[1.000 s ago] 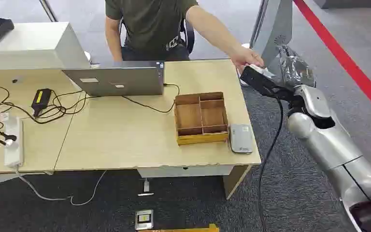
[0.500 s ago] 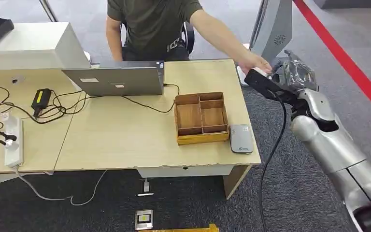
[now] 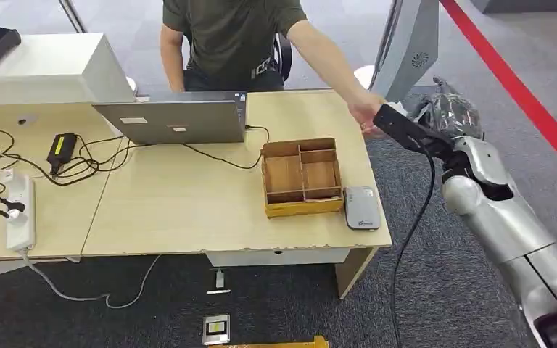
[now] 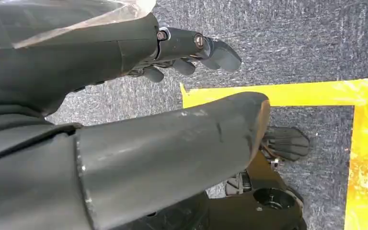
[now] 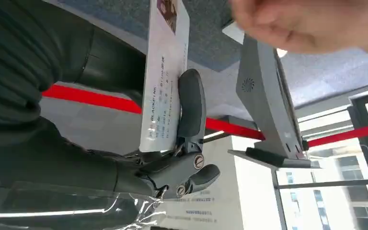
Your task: Pass the card to the sensor for recognition and then transmit it.
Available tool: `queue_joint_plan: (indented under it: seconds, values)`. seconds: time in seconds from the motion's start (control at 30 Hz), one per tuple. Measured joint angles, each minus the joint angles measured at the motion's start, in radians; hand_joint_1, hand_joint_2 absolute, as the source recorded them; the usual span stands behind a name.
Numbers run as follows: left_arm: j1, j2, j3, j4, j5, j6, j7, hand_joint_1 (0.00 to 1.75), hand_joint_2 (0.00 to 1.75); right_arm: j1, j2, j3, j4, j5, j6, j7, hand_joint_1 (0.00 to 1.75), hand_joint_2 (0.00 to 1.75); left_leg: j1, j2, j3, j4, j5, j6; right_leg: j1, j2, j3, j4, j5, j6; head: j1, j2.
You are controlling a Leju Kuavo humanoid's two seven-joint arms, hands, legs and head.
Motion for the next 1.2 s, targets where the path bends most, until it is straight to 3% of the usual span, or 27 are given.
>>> queue_joint_plan:
  seconds: [0.43,1.2]
  values:
    - [-0.001,-0.001,0.0,0.0,0.006,0.0,0.007,0.0,0.0,0.027,0.03,0.001,0.034,0.016,-0.029,-0.081,1.75,1.75,0.0,0.0,0.0,0.0,0.0,0.0,0.0,0.0,0.0,0.0,0.0,0.0,0.0,0.0]
    - [-0.002,-0.001,0.0,0.0,0.021,0.003,0.002,0.0,0.0,0.111,0.134,0.011,0.26,-0.032,-0.116,-0.191,1.75,1.75,0.0,0.0,0.0,0.0,0.0,0.0,0.0,0.0,0.0,0.0,0.0,0.0,0.0,0.0]
